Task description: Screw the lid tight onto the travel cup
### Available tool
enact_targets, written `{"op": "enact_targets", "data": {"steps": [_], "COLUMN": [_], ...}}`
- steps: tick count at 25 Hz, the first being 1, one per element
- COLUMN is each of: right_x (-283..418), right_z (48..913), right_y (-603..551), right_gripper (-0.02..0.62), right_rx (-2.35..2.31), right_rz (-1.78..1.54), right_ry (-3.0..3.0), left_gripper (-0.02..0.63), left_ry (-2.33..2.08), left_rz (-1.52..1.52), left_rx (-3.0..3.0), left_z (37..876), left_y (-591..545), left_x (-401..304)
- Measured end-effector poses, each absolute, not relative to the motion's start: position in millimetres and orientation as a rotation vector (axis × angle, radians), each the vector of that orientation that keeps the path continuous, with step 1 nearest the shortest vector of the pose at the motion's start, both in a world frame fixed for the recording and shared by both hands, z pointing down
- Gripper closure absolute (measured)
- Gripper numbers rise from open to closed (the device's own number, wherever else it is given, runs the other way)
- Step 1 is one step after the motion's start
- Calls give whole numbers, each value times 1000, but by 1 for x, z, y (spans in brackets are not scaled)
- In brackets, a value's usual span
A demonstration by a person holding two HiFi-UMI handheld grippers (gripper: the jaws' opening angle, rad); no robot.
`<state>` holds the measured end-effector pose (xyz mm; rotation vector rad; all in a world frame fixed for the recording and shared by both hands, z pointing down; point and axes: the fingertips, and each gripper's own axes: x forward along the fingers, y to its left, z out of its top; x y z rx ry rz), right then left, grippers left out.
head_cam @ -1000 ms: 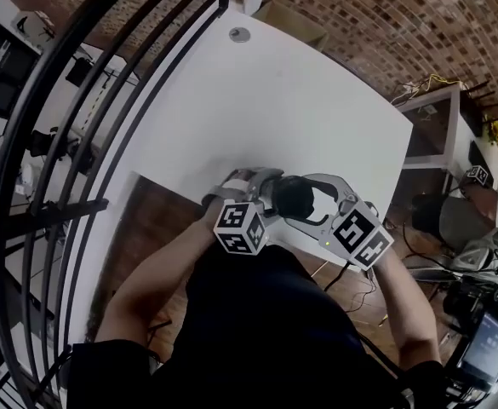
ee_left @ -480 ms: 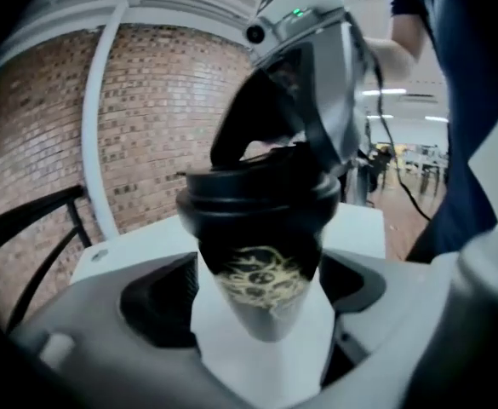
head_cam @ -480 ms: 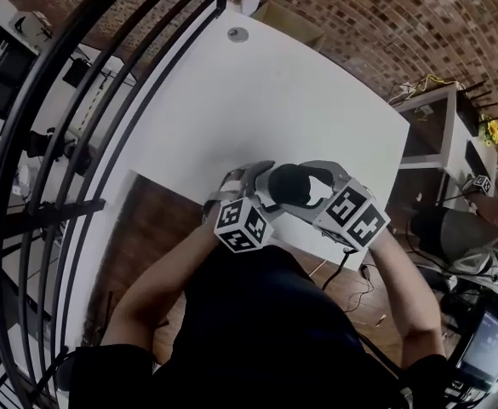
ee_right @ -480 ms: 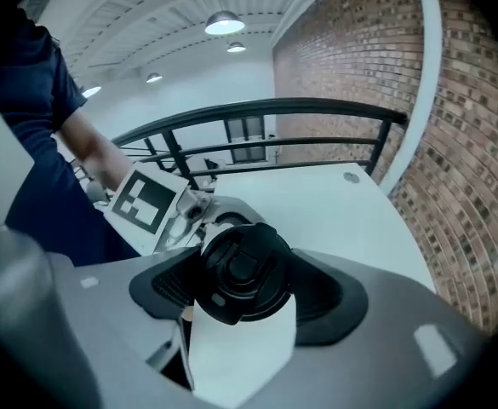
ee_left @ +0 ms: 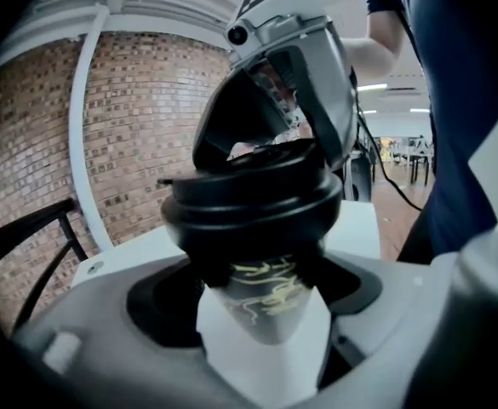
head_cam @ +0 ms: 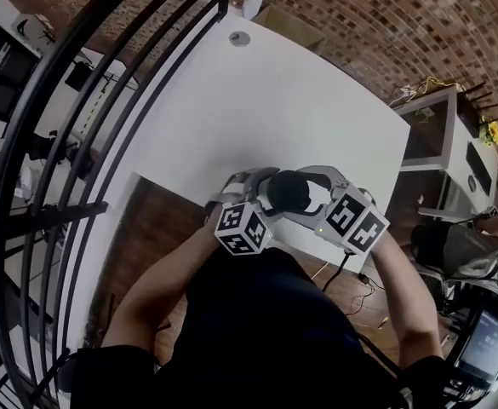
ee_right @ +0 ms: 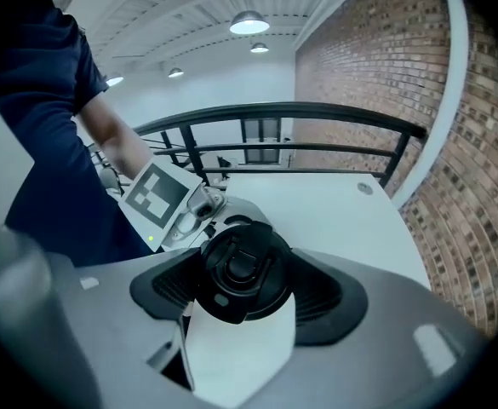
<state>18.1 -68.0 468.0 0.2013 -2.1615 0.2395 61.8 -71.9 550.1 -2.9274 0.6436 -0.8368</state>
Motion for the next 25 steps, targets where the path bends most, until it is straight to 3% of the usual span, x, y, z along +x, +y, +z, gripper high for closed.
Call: {"op": "enact_targets", "data": {"steps": [8, 12, 17, 19, 22, 23, 25], "right_x": [20, 25, 54, 71, 101, 108, 114], "right_z": [468, 464, 428, 397, 362, 358, 357], "right_y": [-66, -73, -106, -118, -120, -117, -107], "right_gripper": [259, 232, 233, 292, 492, 550, 571], "right_rx": [266, 308, 624, 825, 1103, 1158, 1219], "right_rz": [254, 321, 407, 455, 611, 660, 705], "right_ry": [-2203, -2291, -2463, -2557, -2668, -2687, -2706], "left_gripper": [199, 127, 121, 121, 153, 194, 325], "left_ry": [624, 591, 818, 981, 1224, 1292, 1412], "left_rz": [-874, -930, -857, -762, -468, -349, -163], "left_rx": [-2907, -2933, -3027, -3081, -3144, -3156, -3144], "left_z": [552, 549, 524, 498, 436, 413, 375], "left_y": [-70, -61, -64, -68, -74, -75, -76], "left_x": [63, 54, 17, -5, -26, -28, -29]}}
